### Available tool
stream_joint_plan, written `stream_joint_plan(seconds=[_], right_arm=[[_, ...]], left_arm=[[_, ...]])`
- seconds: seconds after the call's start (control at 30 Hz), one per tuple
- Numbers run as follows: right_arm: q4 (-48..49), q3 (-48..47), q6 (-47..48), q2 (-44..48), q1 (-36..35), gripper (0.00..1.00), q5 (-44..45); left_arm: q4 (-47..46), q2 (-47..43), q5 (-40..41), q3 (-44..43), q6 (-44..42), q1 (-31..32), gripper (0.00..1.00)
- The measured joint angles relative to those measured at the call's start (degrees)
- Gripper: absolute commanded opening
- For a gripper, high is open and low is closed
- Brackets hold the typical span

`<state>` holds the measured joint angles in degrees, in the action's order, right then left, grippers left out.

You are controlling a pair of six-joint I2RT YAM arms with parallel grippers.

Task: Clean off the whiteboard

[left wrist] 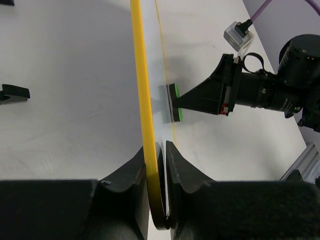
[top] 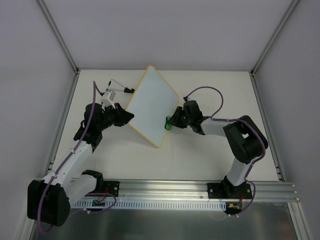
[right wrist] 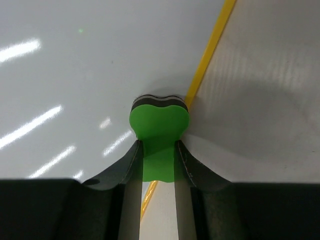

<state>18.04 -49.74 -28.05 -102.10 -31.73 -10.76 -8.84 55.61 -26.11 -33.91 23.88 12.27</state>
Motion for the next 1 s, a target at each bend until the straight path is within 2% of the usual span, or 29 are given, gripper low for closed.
stream_joint_plan(seconds=[0.4, 0.63, 0.73, 0.87, 1.0], right_arm=[[4.2, 1.6, -1.5, 0.2, -7.5, 0.00, -3.4], [4.1, 1.7, 0.5, 4.1, -8.2, 0.01, -8.5], [2.7, 1.7, 2.6, 8.7, -5.2, 0.00, -7.9], [-3.7, 0.9, 7.5, 13.9, 2.1, 0.00, -1.9], [-10.0, 0.1, 11.3, 15.0, 7.3, 0.00, 2.4]], left_arm=[[-4.5, -1.3, 1.7, 1.0, 0.3, -0.4, 0.00], [-4.5, -1.3, 2.6, 1.6, 0.4, -0.3, 0.00], [-3.7, -1.3, 2.0, 2.4, 0.9, -0.2, 0.00], [-3.7, -1.3, 0.8, 2.6, 1.1, 0.2, 0.00], [-3.7, -1.3, 0.7, 2.6, 1.1, 0.2, 0.00]])
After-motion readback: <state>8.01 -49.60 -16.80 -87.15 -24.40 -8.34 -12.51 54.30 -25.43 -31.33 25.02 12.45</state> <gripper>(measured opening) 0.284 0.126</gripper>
